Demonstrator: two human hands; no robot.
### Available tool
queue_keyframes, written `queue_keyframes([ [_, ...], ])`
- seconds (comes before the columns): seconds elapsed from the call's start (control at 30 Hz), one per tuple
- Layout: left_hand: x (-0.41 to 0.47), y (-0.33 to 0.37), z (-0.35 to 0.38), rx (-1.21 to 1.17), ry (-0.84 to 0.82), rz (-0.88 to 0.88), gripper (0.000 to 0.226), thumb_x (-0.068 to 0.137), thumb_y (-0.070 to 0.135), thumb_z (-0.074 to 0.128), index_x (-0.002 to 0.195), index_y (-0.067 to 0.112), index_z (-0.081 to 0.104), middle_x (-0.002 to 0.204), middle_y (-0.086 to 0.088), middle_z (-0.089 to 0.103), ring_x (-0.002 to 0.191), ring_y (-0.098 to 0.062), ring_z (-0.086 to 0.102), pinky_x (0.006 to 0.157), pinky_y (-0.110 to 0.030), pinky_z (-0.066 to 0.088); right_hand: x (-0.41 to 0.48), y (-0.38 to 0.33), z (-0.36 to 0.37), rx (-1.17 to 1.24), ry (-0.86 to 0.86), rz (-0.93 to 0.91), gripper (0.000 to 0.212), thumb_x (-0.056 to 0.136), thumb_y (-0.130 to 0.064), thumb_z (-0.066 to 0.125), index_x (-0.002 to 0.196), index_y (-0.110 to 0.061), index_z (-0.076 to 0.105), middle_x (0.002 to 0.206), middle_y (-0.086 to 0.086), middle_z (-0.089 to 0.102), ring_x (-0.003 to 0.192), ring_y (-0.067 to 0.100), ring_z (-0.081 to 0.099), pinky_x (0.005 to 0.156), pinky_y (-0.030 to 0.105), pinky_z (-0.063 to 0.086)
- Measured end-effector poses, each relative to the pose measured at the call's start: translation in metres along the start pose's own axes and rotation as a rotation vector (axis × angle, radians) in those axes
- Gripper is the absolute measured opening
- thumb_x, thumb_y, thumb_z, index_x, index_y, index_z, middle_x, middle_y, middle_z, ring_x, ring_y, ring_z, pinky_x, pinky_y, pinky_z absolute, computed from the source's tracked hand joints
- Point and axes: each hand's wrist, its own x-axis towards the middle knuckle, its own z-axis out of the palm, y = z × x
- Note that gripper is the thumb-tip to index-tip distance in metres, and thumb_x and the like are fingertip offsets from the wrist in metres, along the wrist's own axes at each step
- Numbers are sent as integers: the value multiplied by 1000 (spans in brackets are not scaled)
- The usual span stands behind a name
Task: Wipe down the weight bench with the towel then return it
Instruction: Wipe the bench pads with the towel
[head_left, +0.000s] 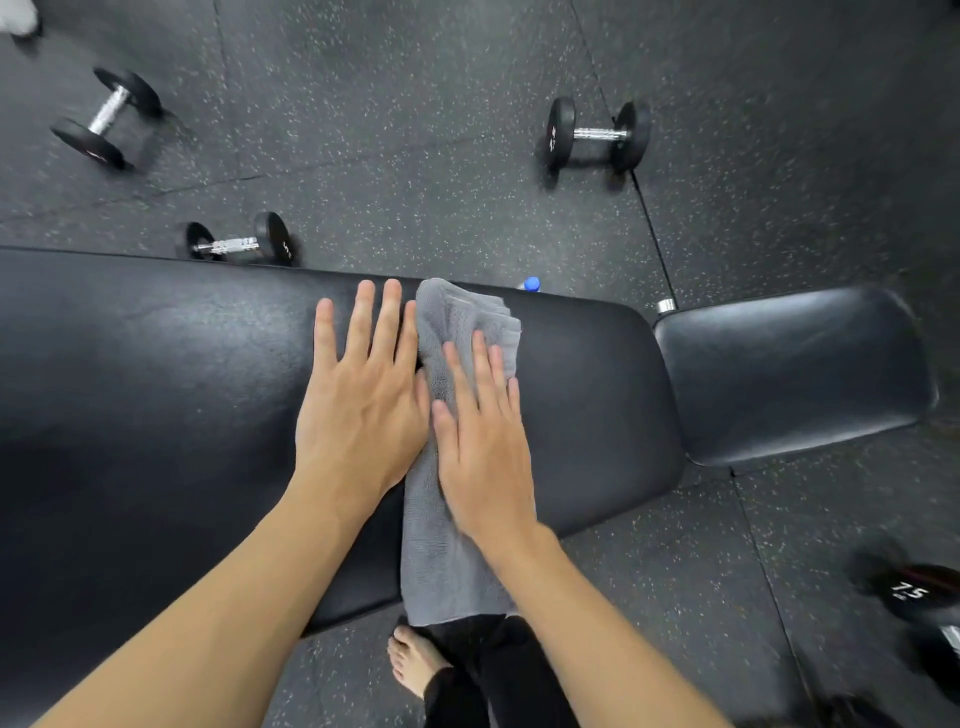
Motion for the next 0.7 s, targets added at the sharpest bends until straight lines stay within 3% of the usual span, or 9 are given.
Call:
queue_keyframes([
  [0.13,1,0,4,-12,37,-11,66,104,36,18,159,1,25,169,-21,22,157,-38,19,124,-62,12,4,34,-11,-50,-14,-47,55,109,-43,23,163,-32,19,173,-9,7,159,6,-6,129,34,0],
  [0.4,0,3,5,6,47,-42,68,102,38,20,159,2,27,168,-20,25,156,-37,21,125,-61,11,28,181,-75,-1,55,312,53,111,-29,32,162,-31,17,173,-5,12,159,12,6,128,50,11],
  [0.53,1,17,0,-36,39,-103,67,101,33,22,157,-2,31,167,-22,26,156,-39,22,125,-60,12,57,193,-80,19,97,456,54,111,-33,34,163,-25,20,173,2,12,159,26,12,124,54,19],
  [0.6,7,38,-5,-121,25,-193,64,99,25,26,155,-4,33,167,-22,25,157,-38,20,126,-58,11,61,174,-73,22,80,363,56,110,-33,36,163,-24,21,173,4,9,160,24,6,127,50,14],
  [0.7,31,80,-8,-324,48,-192,56,102,21,32,154,-1,38,168,-18,24,158,-32,19,127,-52,12,48,126,-49,-54,-2,13,61,107,-41,34,163,-24,19,173,8,8,160,23,0,130,44,4],
])
